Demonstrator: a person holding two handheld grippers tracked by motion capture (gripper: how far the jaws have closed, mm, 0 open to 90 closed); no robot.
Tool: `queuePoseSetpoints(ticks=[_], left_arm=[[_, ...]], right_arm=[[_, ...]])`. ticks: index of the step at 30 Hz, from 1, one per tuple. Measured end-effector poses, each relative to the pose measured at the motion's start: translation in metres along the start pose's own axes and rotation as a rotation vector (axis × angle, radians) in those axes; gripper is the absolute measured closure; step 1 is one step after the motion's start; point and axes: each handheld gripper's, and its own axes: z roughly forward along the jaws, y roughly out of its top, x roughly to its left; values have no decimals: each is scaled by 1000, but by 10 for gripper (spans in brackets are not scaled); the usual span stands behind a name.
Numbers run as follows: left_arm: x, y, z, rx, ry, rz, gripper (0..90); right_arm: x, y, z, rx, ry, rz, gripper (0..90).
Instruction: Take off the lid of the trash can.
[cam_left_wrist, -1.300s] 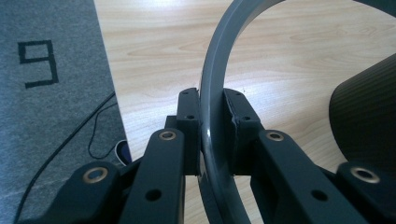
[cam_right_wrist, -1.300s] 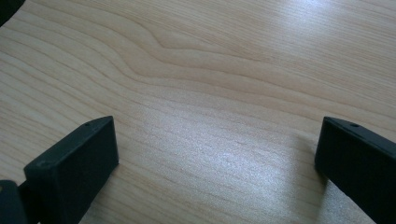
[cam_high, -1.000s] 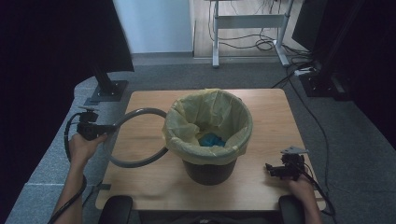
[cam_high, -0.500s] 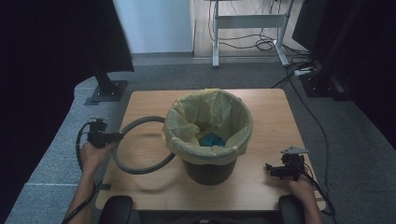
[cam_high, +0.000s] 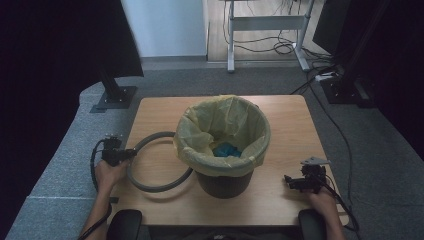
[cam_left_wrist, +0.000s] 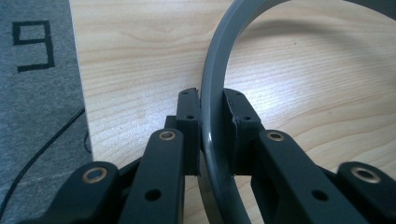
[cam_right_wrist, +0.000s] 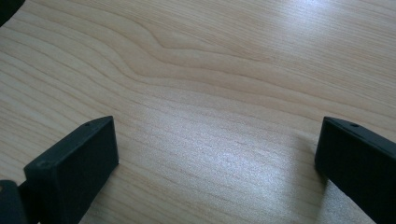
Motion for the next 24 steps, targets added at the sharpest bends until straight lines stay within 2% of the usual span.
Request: queuePoseSetpoints(ticks=[11,16,17,19,20,21,23,24], left_arm=[[-4,-14,19,17,50,53,761],[-4,-19,20,-20,46,59,738],[-4,-20,21,-28,32,64,710],[-6,-22,22,-36,39,86,622],[-10,-23,23,-40,51,117,581],[-12,-24,24,-43,57,138,493],[-18,-27,27,-48,85,196,424],[-20,-28,28,-57,81,193,424]], right_arm=[[0,0,0,0,0,0,0],[0,0,0,0,0,0,0],[0,0,0,0,0,0,0],[0,0,0,0,0,1,0],[0,0,0,0,0,1,0],[0,0,0,1,0,1,0],[0,0,0,0,0,1,0],[0,0,0,0,0,1,0]])
